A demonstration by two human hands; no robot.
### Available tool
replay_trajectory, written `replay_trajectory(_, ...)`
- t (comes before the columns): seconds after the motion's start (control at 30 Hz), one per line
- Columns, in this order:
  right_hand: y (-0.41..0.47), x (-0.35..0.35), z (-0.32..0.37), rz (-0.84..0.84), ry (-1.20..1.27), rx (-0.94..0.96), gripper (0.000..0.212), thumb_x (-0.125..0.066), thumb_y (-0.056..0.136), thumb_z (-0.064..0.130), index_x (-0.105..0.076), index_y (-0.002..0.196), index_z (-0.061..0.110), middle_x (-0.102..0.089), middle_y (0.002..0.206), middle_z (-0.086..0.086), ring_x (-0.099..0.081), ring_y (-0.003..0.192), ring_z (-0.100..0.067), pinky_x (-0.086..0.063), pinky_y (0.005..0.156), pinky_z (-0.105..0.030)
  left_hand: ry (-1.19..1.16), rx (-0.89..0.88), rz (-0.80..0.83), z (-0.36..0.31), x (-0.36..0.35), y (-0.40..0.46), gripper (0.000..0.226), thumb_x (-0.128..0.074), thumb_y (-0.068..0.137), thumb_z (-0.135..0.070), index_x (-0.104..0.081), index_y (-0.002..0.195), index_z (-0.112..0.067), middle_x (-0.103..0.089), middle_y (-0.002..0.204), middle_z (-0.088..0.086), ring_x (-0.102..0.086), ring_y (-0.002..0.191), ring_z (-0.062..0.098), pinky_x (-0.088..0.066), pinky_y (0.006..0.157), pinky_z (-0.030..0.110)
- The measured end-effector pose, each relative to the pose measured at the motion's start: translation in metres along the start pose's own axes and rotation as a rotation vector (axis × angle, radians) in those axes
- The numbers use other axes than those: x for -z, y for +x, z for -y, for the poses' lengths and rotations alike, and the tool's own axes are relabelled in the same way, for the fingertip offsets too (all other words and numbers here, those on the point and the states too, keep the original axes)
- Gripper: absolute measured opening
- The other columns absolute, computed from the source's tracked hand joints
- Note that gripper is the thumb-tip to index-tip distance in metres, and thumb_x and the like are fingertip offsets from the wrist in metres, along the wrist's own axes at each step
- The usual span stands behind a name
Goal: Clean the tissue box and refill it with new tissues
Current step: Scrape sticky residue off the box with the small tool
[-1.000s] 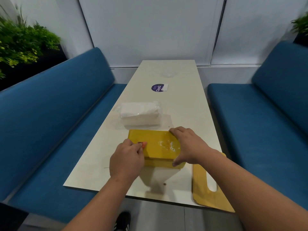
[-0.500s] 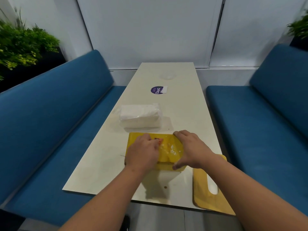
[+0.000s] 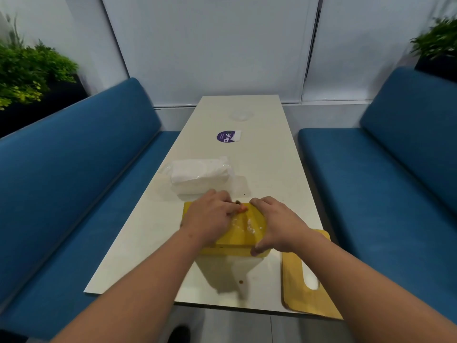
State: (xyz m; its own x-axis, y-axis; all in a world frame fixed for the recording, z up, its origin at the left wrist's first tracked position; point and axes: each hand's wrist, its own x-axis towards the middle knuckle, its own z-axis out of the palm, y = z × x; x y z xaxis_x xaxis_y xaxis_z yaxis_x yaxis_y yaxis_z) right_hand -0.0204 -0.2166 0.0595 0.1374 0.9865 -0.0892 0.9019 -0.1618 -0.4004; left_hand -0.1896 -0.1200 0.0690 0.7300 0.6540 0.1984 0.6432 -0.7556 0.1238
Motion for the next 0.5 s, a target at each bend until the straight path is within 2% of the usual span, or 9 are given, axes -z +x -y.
replay_trajectory(0.13,-0.001,-0.001,0.000,-0.006,0.008,-0.001,0.124,-0.091,0.049,0.053,-0.022,0.150,0.032,-0.032,0.146,0.009,-0.035,0.132,-0.020,-0.039,0.103,-0.034,0.037,0.109,-0.003,0.027,0.006,-0.004,0.030,-0.038,0.102,-0.042,-0.059,0.122,-0.051,-0.055,0.111,-0.018,-0.044,0.100,0.011,-0.036,0.071,0.025)
replay_trajectory(0.37,0.000,-0.002,0.000,-0.004,0.027,0.013,0.118,-0.091,0.048,0.049,-0.029,0.146,0.031,-0.037,0.138,0.010,-0.038,0.126,-0.019,-0.043,0.099,-0.032,0.014,-0.148,0.001,-0.020,-0.007,0.006,0.034,-0.045,0.097,-0.030,-0.060,0.125,-0.042,-0.058,0.110,-0.013,-0.046,0.098,0.016,-0.043,0.079,0.030)
replay_trajectory(0.5,-0.002,-0.002,-0.001,-0.006,-0.002,0.011,0.122,-0.089,0.050,0.053,-0.022,0.150,0.032,-0.032,0.145,0.010,-0.035,0.131,-0.019,-0.041,0.101,-0.035,0.000,-0.012,-0.021,0.012,0.000,-0.001,0.030,-0.041,0.101,-0.040,-0.059,0.122,-0.051,-0.056,0.108,-0.017,-0.044,0.098,0.012,-0.036,0.071,0.026)
